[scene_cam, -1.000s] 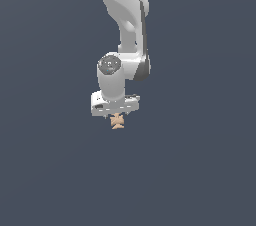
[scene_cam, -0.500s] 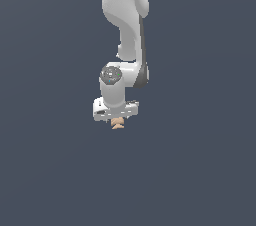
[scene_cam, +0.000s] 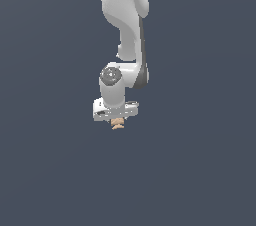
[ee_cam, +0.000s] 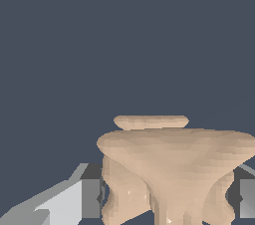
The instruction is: Pick up the object and move it to a goal position.
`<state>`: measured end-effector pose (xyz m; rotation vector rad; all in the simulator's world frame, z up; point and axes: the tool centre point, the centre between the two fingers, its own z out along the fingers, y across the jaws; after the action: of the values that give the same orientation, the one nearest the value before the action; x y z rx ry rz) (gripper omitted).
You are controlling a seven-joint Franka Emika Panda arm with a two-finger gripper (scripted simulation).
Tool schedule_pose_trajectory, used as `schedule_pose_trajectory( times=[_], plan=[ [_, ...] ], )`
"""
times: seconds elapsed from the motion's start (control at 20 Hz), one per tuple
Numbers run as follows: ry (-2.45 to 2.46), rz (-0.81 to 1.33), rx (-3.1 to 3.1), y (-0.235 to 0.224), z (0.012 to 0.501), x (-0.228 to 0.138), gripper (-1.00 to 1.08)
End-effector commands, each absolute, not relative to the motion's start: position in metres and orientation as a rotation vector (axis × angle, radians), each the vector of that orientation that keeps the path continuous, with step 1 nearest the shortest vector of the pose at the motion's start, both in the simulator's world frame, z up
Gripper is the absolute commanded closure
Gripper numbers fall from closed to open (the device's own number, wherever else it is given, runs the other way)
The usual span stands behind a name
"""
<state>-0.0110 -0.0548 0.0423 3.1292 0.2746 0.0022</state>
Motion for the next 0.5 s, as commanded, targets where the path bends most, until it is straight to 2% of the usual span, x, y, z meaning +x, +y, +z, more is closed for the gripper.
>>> schedule_pose_trajectory(
  times=[0.0,0.45],
  plan=[
    [0.276,0.000,3.129,-0.054,0.041,-0.011,1.08],
    [0.275,0.003,3.129,-0.045,0.055,-0.012,1.08]
  ],
)
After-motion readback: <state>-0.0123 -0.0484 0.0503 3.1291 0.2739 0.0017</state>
